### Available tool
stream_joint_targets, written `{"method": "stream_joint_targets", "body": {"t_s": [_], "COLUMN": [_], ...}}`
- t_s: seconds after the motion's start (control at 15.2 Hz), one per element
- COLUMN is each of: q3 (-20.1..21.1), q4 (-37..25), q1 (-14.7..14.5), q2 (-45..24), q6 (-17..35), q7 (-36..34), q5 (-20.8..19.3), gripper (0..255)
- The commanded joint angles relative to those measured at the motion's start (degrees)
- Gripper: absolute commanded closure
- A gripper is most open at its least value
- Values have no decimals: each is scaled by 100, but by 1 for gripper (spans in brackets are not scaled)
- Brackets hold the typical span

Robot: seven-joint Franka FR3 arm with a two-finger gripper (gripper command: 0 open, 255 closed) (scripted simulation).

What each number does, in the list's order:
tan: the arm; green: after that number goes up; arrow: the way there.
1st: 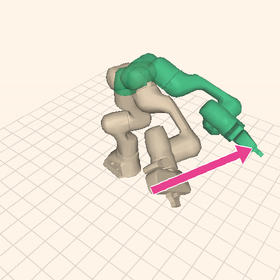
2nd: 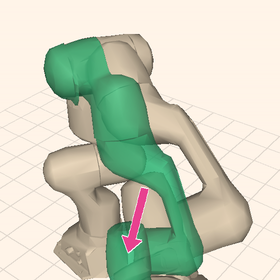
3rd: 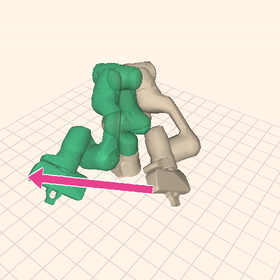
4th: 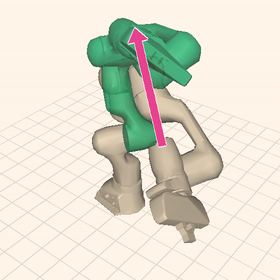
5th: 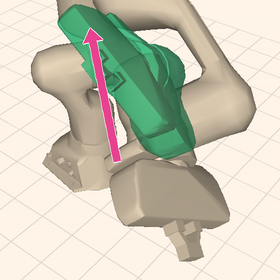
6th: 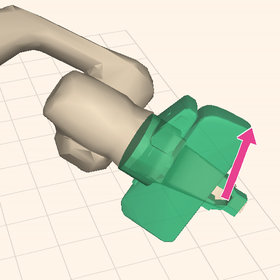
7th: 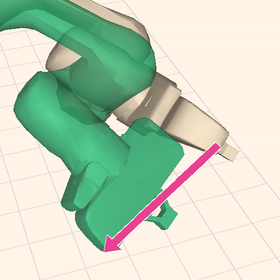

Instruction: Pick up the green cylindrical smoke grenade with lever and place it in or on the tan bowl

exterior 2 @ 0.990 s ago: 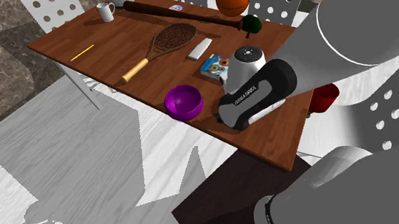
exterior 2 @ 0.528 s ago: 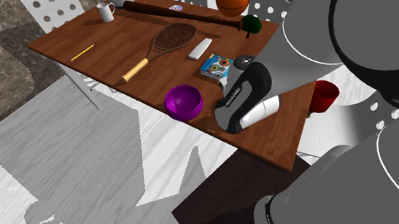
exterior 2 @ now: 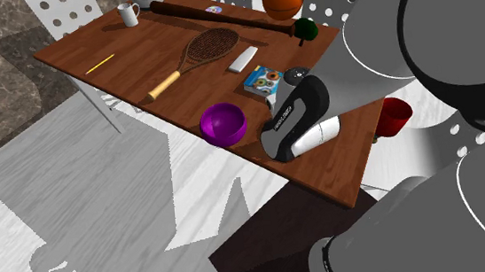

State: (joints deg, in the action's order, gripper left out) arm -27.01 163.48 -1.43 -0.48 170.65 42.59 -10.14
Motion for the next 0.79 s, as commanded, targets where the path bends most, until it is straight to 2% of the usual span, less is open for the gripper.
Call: {"method": "stream_joint_targets", "body": {"t_s": [0.0, 0.4, 0.73], "q3": [0, 0, -20], "q4": [-1, 0, 5], "q1": [0, 0, 134], "q2": [0, -2, 637], "q6": [0, 3, -602], "q7": [0, 1, -431], "q5": [0, 2, -650], "gripper": [255, 255, 255]}}
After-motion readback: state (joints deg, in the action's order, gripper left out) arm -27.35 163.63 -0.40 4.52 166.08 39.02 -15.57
